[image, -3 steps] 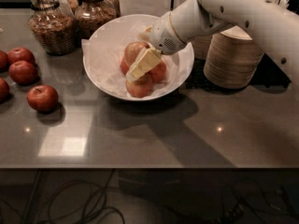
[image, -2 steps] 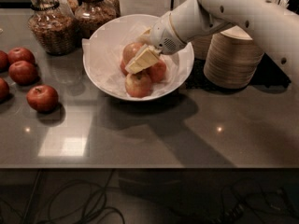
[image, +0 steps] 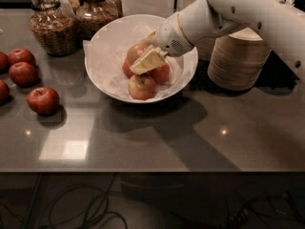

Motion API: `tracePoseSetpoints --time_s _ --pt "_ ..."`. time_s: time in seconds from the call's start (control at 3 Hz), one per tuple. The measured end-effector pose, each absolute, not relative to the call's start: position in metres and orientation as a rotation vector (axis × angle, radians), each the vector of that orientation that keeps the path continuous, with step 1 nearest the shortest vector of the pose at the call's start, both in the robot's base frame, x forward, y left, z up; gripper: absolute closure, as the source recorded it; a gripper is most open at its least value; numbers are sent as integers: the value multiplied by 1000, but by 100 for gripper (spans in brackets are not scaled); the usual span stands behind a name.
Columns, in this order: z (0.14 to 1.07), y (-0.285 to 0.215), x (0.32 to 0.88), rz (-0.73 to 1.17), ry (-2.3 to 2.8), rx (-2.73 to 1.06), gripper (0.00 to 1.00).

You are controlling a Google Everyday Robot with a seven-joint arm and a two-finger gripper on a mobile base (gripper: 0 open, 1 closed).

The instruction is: Pick apple from white bowl

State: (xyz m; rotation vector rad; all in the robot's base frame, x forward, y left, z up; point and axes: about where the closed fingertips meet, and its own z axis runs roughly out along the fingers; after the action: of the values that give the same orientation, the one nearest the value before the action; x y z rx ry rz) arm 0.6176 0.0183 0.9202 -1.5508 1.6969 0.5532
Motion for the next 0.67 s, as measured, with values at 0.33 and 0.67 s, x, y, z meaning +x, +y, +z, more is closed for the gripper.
tracePoseSetpoints --time_s 0.33,0.67 --pt "942 15 610 561 1651 -1519 100" --pt "966 19 599 577 1586 -1504 100"
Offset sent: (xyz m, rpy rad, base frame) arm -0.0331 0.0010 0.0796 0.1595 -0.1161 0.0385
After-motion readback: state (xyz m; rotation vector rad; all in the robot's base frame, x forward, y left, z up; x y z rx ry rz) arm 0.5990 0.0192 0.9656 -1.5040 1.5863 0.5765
